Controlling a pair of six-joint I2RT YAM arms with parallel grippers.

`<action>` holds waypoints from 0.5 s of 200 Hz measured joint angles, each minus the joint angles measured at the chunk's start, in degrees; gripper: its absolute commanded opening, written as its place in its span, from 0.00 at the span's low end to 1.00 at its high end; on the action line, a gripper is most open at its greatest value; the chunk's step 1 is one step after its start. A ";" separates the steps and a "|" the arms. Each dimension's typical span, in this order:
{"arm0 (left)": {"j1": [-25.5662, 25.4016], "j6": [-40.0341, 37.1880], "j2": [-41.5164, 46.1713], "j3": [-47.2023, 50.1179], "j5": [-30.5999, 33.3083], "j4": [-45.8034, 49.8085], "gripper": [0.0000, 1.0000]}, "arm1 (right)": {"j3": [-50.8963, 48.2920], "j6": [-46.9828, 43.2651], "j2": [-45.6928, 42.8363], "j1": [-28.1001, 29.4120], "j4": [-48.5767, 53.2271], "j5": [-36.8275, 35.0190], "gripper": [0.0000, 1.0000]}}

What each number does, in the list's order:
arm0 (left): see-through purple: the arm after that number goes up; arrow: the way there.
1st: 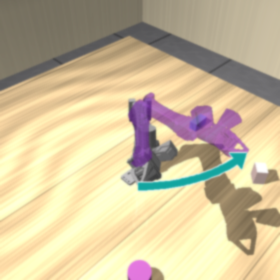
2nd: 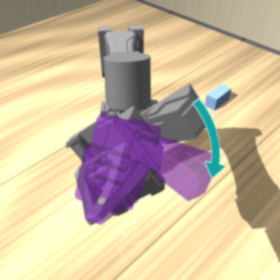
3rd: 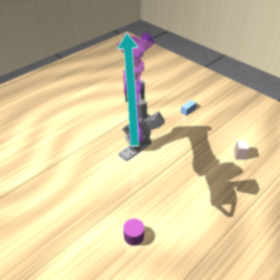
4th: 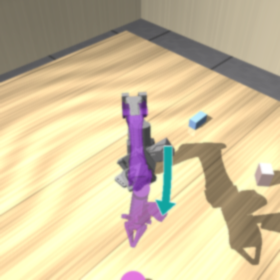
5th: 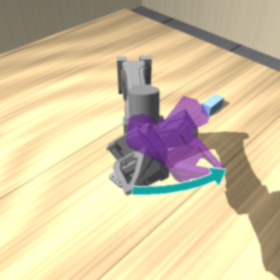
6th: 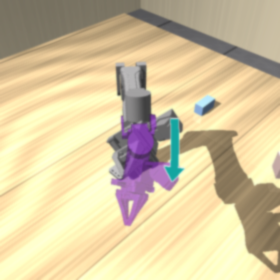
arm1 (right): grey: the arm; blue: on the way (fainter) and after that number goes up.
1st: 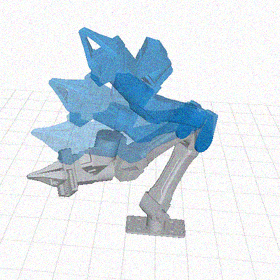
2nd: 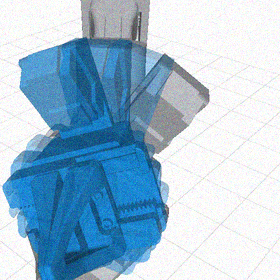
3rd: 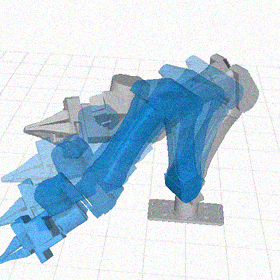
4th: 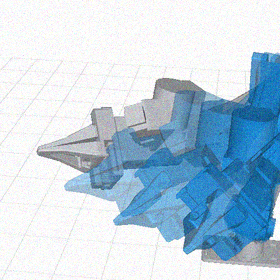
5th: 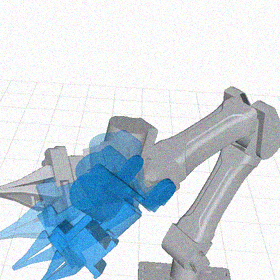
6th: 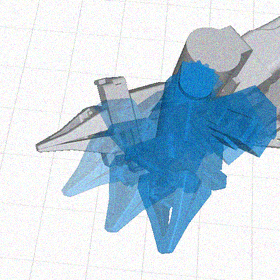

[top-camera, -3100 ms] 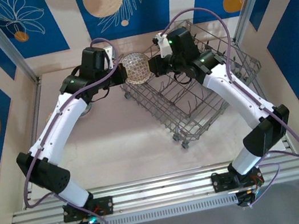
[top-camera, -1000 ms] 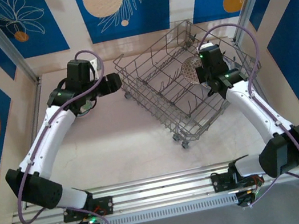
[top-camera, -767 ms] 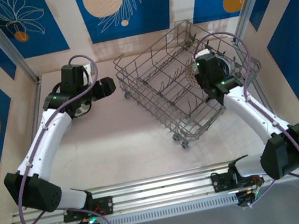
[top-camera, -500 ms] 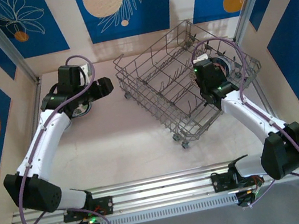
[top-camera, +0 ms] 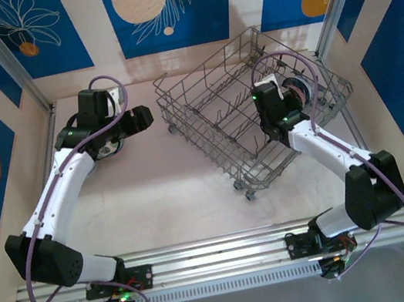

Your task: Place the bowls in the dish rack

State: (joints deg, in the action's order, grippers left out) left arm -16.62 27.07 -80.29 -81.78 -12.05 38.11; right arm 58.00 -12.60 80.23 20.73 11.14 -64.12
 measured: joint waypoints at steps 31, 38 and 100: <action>0.37 0.00 0.04 0.15 -0.13 0.02 0.77 | -0.07 -0.04 1.03 1.49 -0.83 -1.64 0.00; 0.42 0.00 0.11 0.15 -0.15 0.04 0.77 | -0.31 -0.48 1.18 1.84 -1.46 -2.08 0.00; 0.72 0.00 0.96 0.35 -0.42 0.00 0.77 | -2.32 -3.58 1.77 2.89 -6.14 -5.57 0.00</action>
State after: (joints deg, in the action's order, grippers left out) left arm -15.90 27.07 -79.33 -81.43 -12.47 38.11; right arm 55.68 -16.19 82.00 23.62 4.99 -69.69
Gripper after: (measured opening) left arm 0.766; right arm 0.054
